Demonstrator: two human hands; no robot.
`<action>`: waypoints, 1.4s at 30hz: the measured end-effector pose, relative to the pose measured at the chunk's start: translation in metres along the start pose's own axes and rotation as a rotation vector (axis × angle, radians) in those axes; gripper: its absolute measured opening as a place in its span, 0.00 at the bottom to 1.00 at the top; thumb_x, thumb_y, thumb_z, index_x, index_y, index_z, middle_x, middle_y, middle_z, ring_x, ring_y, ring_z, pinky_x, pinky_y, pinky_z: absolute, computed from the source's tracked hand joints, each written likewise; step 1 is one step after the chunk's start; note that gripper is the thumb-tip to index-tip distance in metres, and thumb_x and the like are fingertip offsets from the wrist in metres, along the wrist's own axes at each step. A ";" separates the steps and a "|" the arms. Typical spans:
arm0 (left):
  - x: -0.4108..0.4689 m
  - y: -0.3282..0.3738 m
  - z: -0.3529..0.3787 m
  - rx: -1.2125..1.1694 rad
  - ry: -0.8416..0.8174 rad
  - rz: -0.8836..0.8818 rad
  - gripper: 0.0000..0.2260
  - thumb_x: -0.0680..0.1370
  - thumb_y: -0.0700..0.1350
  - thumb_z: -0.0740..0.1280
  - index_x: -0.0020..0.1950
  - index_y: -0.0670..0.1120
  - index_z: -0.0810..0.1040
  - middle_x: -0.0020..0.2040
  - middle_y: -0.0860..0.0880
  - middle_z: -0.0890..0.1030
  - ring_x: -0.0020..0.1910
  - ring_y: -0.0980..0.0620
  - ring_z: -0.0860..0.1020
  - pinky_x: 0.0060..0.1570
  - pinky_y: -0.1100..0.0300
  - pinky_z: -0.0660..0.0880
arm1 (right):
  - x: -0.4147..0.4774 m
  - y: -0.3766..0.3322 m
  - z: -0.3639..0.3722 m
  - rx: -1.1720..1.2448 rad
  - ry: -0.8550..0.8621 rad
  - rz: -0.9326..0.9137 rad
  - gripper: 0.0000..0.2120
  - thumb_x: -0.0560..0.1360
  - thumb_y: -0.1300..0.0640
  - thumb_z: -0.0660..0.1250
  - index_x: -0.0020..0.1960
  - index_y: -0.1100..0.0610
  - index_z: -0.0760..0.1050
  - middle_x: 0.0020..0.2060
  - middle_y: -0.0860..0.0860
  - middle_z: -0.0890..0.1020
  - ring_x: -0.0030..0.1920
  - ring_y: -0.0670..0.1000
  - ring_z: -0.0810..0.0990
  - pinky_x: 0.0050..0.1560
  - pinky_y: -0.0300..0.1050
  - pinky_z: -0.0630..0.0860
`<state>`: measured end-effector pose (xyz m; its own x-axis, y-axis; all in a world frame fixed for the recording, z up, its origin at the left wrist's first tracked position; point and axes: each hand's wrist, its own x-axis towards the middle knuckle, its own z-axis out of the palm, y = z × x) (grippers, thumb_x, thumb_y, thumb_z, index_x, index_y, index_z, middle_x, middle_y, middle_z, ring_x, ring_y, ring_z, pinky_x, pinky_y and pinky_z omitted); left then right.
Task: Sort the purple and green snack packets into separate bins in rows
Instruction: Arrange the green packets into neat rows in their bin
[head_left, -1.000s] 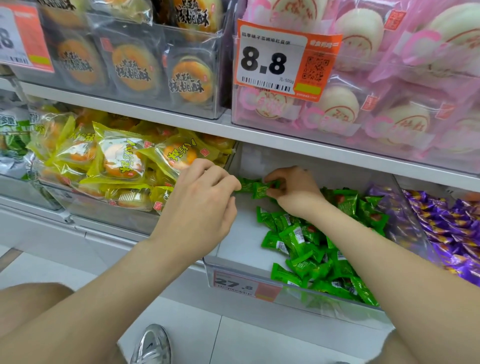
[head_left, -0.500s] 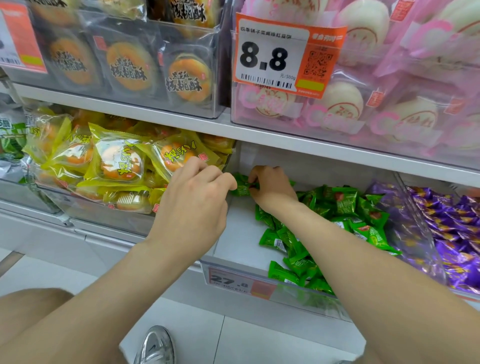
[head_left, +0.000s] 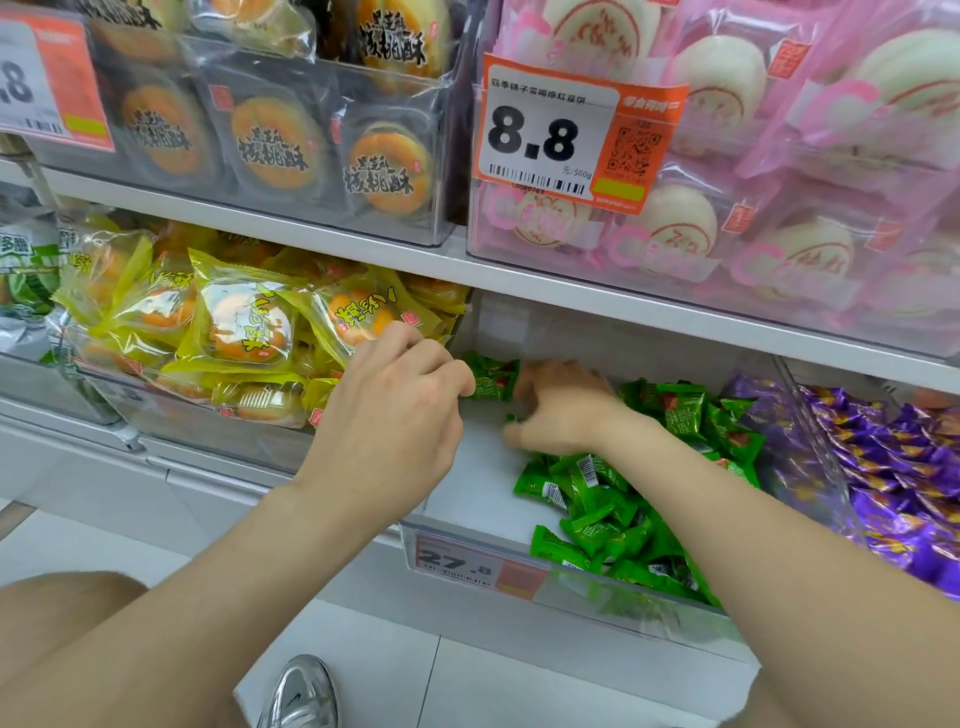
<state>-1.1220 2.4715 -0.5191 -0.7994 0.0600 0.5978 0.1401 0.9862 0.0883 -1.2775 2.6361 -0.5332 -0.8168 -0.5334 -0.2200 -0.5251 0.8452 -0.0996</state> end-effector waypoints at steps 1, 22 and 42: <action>0.000 0.000 0.000 -0.005 0.001 0.009 0.07 0.74 0.39 0.73 0.51 0.48 0.85 0.48 0.52 0.83 0.56 0.44 0.75 0.50 0.48 0.71 | -0.002 0.002 0.007 -0.069 -0.030 -0.042 0.21 0.68 0.39 0.71 0.58 0.46 0.76 0.53 0.47 0.79 0.58 0.55 0.76 0.64 0.54 0.71; 0.001 0.014 -0.015 -0.450 0.045 -0.101 0.07 0.80 0.46 0.70 0.56 0.52 0.85 0.45 0.57 0.84 0.46 0.55 0.80 0.47 0.51 0.77 | -0.087 0.005 -0.023 0.648 0.274 -0.478 0.12 0.79 0.40 0.70 0.61 0.41 0.82 0.49 0.46 0.86 0.46 0.54 0.83 0.50 0.57 0.80; -0.015 0.014 -0.010 -0.113 -0.086 -0.135 0.15 0.76 0.50 0.69 0.63 0.51 0.80 0.57 0.55 0.80 0.59 0.48 0.71 0.52 0.51 0.69 | 0.013 0.008 0.025 0.294 0.221 -0.080 0.16 0.75 0.51 0.76 0.63 0.49 0.83 0.58 0.52 0.84 0.59 0.56 0.81 0.62 0.47 0.77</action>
<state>-1.1019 2.4829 -0.5192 -0.8616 -0.0543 0.5047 0.0887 0.9629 0.2549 -1.2861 2.6373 -0.5612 -0.8246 -0.5656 0.0109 -0.5244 0.7572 -0.3895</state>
